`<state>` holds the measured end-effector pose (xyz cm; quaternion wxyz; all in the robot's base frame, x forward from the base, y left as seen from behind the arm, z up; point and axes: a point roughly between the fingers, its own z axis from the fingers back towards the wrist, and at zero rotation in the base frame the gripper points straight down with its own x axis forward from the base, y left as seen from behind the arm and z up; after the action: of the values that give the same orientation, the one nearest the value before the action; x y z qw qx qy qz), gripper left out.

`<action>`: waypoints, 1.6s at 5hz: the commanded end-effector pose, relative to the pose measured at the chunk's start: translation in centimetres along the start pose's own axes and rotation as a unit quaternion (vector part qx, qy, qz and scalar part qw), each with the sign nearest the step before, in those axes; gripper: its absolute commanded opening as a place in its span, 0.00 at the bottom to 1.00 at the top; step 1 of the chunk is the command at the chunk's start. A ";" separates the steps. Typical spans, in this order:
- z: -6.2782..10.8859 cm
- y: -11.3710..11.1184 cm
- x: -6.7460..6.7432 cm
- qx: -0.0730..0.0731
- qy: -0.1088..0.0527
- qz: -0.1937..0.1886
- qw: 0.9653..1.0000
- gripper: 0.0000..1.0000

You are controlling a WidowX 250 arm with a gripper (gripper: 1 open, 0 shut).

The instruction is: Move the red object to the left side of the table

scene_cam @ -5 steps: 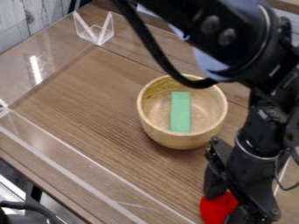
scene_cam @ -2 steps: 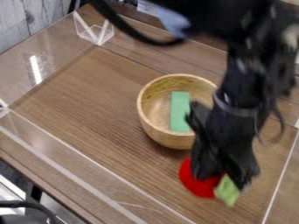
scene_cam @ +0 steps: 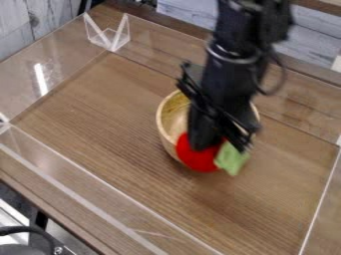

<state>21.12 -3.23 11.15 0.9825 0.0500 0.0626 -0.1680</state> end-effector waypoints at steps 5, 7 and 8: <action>3.5 12.6 -1.5 0.032 -0.067 0.143 0.987 1.00; 0.2 15.0 -0.6 0.026 -0.056 0.159 0.985 1.00; -1.3 14.5 -0.4 0.017 -0.043 0.198 0.979 1.00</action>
<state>25.16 10.45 10.09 0.9974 0.0638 0.0243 0.0210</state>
